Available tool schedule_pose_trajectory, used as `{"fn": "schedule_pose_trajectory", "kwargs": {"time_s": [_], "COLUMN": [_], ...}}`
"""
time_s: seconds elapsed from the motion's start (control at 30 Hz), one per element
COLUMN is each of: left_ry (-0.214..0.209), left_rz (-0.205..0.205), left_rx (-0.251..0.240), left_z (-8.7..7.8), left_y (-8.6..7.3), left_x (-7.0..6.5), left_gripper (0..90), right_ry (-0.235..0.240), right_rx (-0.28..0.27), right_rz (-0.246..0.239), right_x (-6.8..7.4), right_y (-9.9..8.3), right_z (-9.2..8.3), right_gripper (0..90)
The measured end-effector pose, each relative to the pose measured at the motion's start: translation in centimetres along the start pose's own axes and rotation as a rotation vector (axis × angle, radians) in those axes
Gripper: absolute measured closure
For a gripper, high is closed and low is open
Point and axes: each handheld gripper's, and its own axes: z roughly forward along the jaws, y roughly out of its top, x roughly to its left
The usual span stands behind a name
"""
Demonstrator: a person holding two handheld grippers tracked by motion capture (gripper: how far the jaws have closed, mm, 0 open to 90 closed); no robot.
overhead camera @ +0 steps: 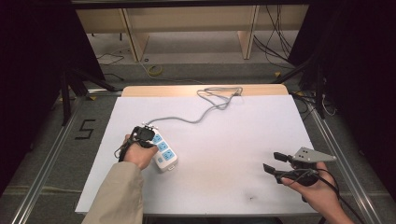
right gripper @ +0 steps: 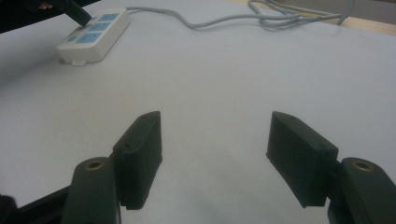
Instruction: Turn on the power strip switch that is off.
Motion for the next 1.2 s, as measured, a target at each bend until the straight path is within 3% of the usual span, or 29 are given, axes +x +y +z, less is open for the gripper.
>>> {"fn": "schedule_pose_trajectory", "kwargs": {"time_s": [0.27, 0.5, 0.57, 0.63, 0.73, 0.9, 1.03, 1.2], "left_ry": [0.007, -0.018, -0.028, -0.019, -0.049, -0.073, -0.084, -0.148], "left_rz": [0.005, 0.057, 0.069, 0.074, 0.067, 0.094, 0.101, 0.071], "left_rx": [-0.059, -0.159, -0.19, -0.21, -0.252, -0.312, -0.364, -0.401], "left_z": [-0.4, -1.2, -1.4, -1.7, -2.3, -2.8, -2.9, -3.0], "left_y": [0.0, -0.1, -0.2, -0.3, -0.4, -0.6, -0.6, -0.6], "left_x": [0.1, 0.0, 0.0, 0.0, 0.0, -0.1, -0.3, -0.8], "left_gripper": [89.8, 89.4, 83.4, 83.5, 82.3, 72.7, 60.1, 42.8], "right_ry": [-0.001, 0.001, 0.0, -0.001, -0.001, -0.001, -0.001, -0.002], "right_rx": [0.0, 0.0, 0.0, -0.001, -0.002, -0.002, -0.003, -0.001], "right_rz": [-0.001, 0.002, 0.003, 0.004, 0.002, 0.001, 0.0, -0.002], "right_x": [0.0, 0.0, 0.0, 0.0, 0.0, 0.0, -0.1, -0.1], "right_y": [0.0, 0.0, 0.0, 0.0, 0.0, 0.0, 0.0, 0.0], "right_z": [0.0, 0.0, 0.0, 0.0, 0.0, 0.0, 0.0, 0.0], "right_gripper": [35.8, 35.8, 35.8, 35.8, 35.8, 35.8, 35.7, 35.6]}}
